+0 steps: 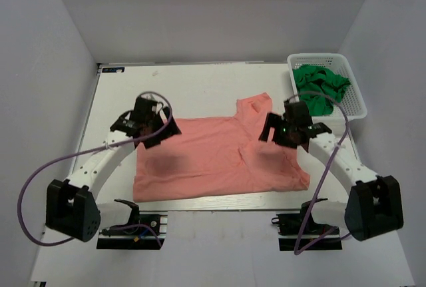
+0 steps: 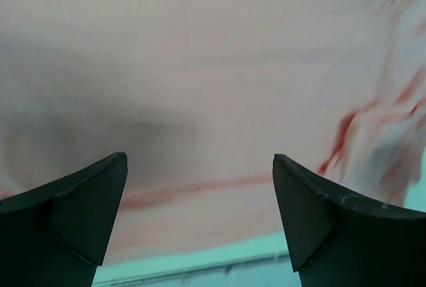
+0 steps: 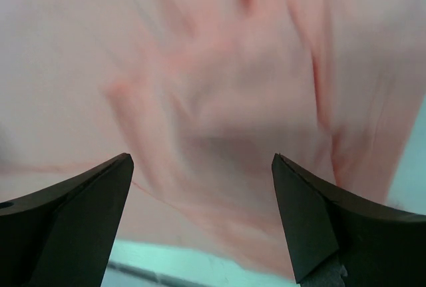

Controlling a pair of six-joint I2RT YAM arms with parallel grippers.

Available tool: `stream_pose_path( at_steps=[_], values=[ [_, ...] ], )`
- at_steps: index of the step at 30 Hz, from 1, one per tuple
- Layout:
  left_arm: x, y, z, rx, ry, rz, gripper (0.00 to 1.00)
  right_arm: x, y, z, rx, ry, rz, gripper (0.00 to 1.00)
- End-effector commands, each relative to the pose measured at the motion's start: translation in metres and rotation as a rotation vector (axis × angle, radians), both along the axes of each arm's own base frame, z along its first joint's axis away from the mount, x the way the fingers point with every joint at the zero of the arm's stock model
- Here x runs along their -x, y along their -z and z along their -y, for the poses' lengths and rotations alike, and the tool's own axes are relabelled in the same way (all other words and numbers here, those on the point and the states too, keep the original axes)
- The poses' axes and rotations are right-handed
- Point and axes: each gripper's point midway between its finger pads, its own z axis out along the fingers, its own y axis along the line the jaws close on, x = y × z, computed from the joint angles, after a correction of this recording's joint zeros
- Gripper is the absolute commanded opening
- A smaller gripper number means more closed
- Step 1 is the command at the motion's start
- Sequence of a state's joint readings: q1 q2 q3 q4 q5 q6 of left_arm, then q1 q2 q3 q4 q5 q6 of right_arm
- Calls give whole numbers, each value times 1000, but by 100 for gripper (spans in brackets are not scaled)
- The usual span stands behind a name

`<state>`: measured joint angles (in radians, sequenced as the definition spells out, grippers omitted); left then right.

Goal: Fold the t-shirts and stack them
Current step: Grap the side of the flattened tshirt furthest away from the robot with both arms

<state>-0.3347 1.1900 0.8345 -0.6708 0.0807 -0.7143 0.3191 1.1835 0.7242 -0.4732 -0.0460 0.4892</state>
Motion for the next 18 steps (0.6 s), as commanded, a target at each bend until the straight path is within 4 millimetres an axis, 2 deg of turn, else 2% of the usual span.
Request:
stream_pose_path(
  at_steps=[1, 2, 3, 4, 5, 6, 7, 8, 9, 10, 12, 13, 14, 15, 16, 17, 18],
  values=[
    [-51, -30, -34, -199, -119, 103, 100, -73, -59, -8, 41, -20, 241, 90],
    [-68, -44, -51, -271, -187, 134, 100, -92, -79, -9, 37, -9, 297, 90],
    [-77, -34, -55, -316, -203, 107, 100, -116, -84, -11, 58, 4, 329, 90],
    [-87, -35, -67, -337, -245, 106, 100, -126, -87, -10, 74, 13, 345, 90],
    [-97, -40, -73, -354, -258, 117, 100, -144, -106, -12, 78, 3, 409, 90],
    [-106, -41, -78, -356, -270, 125, 100, -164, -95, -11, 115, 24, 389, 90],
    [-114, -29, -81, -356, -278, 95, 100, -180, -111, -13, 115, 41, 426, 90],
    [-123, -31, -94, -357, -317, 91, 100, -190, -92, -12, 131, 55, 373, 90],
    [-128, -24, -100, -361, -334, 81, 100, -200, -73, -17, 147, 45, 330, 90],
    [-131, -18, -104, -355, -342, 62, 100, -223, -82, -18, 140, 54, 328, 90],
    [-138, 1, -121, -356, -387, 12, 100, -238, -77, -20, 146, 37, 303, 90],
    [-144, 5, -126, -355, -402, 16, 100, -257, -68, -27, 147, 13, 275, 90],
    [-148, 6, -133, -361, -420, 19, 100, -262, -65, -30, 141, -3, 265, 90],
    [-150, 15, -143, -379, -442, -4, 100, -274, -76, -31, 139, -2, 292, 90],
    [-152, 19, -145, -393, -449, -9, 100, -276, -46, -30, 151, -15, 227, 90],
    [-158, 17, -153, -398, -470, -2, 100, -285, -51, -32, 151, -15, 247, 90],
    [-160, 20, -158, -401, -481, -11, 98, -292, -46, -30, 152, -10, 249, 90]
  ],
)
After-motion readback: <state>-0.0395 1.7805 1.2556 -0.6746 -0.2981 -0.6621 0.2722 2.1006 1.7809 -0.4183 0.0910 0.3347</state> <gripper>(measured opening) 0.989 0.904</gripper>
